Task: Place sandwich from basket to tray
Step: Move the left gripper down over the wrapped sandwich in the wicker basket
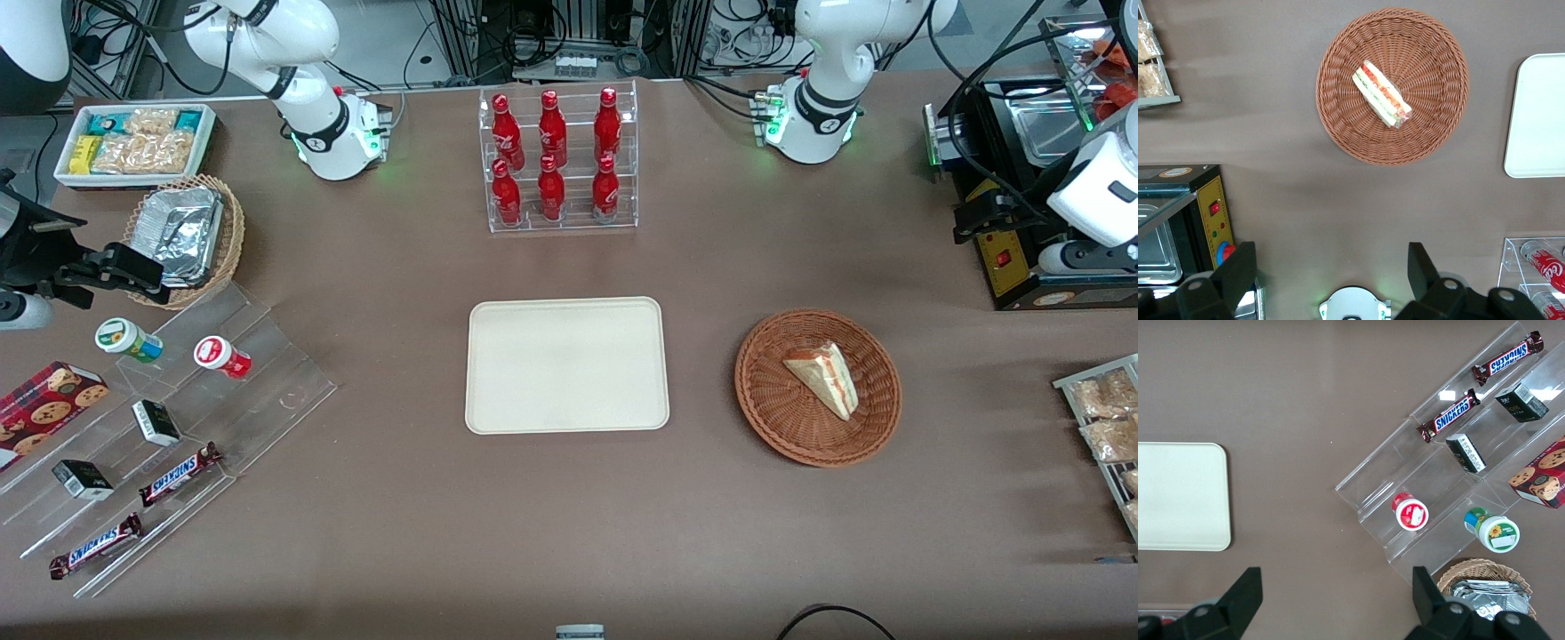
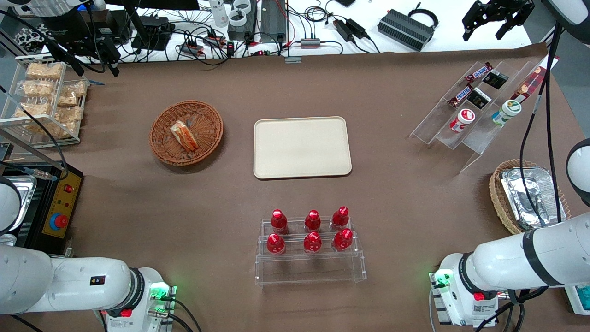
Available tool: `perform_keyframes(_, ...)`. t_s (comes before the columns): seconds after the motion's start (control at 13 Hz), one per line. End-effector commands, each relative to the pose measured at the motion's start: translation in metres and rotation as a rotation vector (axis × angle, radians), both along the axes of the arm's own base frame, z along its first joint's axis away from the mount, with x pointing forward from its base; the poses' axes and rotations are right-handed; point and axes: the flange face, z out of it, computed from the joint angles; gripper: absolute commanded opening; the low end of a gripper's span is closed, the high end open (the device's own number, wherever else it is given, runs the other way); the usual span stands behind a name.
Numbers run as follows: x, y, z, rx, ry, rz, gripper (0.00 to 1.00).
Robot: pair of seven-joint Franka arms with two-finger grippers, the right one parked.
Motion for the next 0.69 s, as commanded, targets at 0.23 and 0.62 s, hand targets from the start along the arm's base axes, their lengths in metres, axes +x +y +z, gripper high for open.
perform_keyframes(0.23,0.028,-0.002,-0.04,0.019,0.021,0.006,1.0)
perform_keyframes(0.62,0.055,-0.027,-0.153,0.062,-0.004,0.292,1.0)
